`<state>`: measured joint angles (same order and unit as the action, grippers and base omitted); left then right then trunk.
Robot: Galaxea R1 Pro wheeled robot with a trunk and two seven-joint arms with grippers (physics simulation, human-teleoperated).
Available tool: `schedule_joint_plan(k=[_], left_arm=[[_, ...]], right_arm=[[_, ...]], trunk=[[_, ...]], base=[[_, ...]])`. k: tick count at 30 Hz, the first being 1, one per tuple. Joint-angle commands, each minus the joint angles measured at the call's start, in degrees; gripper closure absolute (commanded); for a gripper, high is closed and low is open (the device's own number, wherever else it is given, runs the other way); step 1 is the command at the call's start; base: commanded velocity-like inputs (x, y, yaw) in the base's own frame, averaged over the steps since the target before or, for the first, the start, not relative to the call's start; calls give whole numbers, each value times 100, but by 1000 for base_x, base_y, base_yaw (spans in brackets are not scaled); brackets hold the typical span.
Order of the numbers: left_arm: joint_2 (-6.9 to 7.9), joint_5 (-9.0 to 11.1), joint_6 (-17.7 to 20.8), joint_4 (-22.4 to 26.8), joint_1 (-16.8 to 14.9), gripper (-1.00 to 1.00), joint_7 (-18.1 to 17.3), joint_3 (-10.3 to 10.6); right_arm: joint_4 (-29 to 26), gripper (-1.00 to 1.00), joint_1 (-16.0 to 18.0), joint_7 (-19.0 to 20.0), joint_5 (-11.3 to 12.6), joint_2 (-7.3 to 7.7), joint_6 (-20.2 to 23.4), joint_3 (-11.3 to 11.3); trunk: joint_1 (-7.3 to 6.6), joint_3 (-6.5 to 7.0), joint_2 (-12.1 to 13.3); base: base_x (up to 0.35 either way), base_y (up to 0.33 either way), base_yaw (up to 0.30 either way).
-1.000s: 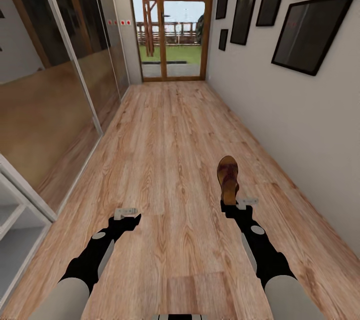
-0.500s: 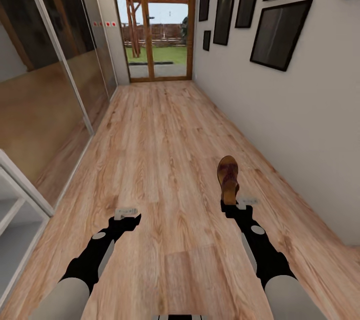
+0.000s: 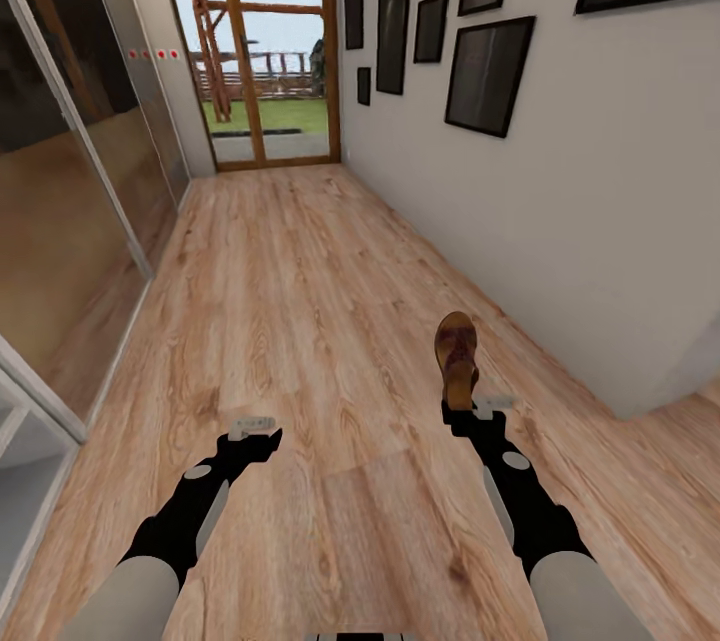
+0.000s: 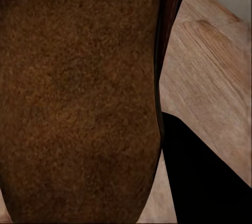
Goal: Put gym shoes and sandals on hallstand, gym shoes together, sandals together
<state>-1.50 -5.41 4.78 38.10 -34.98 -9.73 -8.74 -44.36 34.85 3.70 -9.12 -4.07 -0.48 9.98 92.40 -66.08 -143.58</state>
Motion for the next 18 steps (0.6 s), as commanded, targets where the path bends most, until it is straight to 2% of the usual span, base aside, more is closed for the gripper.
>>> schedule_joint_plan(k=[1,18], left_arm=[[-8,-57,31,15,0,-100,-55,-48],[-7,-57,34,22,0,-100,-55,-49]], right_arm=[[-2,100,5,34,-46,-9,-4,38],[-2,100,5,34,-46,-6,-4,39]], trunk=[[-3,0,-2],[-3,81,-2]], base=[[-96,82,-278],[-13,11,-278]])
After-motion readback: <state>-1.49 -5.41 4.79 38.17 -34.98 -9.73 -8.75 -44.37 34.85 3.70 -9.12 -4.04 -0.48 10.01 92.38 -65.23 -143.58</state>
